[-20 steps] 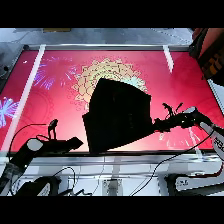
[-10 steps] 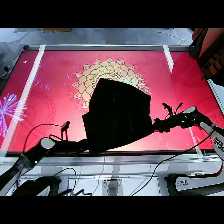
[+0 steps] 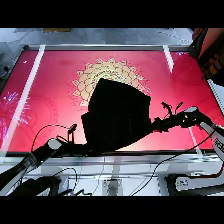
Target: Fold the clothes and pants, and hang the long-sleeved shirts on hangers.
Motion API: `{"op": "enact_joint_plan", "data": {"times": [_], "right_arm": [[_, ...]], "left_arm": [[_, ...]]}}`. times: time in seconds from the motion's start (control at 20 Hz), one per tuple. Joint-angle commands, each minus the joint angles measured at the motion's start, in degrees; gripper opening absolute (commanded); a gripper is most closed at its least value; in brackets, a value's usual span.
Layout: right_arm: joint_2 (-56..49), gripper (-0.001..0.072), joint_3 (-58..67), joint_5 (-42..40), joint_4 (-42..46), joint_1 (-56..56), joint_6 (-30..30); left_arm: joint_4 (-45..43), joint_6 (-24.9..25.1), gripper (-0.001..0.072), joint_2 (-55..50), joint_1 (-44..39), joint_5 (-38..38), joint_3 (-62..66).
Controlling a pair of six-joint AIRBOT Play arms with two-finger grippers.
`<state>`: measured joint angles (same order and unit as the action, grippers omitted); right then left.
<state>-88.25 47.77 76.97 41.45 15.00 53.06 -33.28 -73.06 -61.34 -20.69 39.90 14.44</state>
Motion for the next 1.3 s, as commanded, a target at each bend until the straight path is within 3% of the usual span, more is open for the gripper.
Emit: {"op": "enact_joint_plan", "data": {"times": [0.0,0.15,0.3,0.4,0.6,0.7,0.8,1.0,1.15,1.25], "right_arm": [[2.5,0.0033,0.0,2.6,-3.3,0.0,-1.8],[8.8,0.0033,1.1,3.2,-3.3,0.0,-1.8],[17.8,0.0032,4.5,4.1,-5.2,0.0,-1.7],[24.6,0.0032,7.1,4.1,-10.0,0.0,-1.1],[37.7,0.0032,11.3,4.0,-31.1,-0.1,-0.5],[43.1,0.0033,12.3,2.3,-39.5,-0.1,3.5],[49.1,0.0032,12.5,-0.8,-42.2,-0.1,8.3],[58.0,0.0032,12.5,-4.9,-34.3,-0.1,20.7],[59.9,0.0032,12.1,-9.7,-15.7,-0.1,29.9],[58.8,0.0032,8.3,-11.5,-9.4,-0.1,33.4]], "left_arm": [[0.3,3.9,0.0011,0.1,-0.2,-0.2,1.5],[-1.0,9.6,0.0010,1.9,1.0,3.3,8.9],[-11.2,9.2,0.0009,7.5,5.8,12.2,21.1],[-16.6,7.4,0.0009,14.1,9.8,14.0,29.2],[-16.9,7.5,0.0009,28.7,15.1,5.1,41.2],[-16.5,7.5,0.0008,35.5,15.0,-3.0,43.3],[-16.0,7.4,0.0006,41.4,15.0,-8.4,43.6],[-16.1,5.7,0.0004,47.5,15.1,-8.6,43.6],[-16.4,2.4,0.0004,42.2,15.1,-5.0,43.5],[-16.1,1.0,0.0005,34.1,14.9,1.9,43.4]]}}
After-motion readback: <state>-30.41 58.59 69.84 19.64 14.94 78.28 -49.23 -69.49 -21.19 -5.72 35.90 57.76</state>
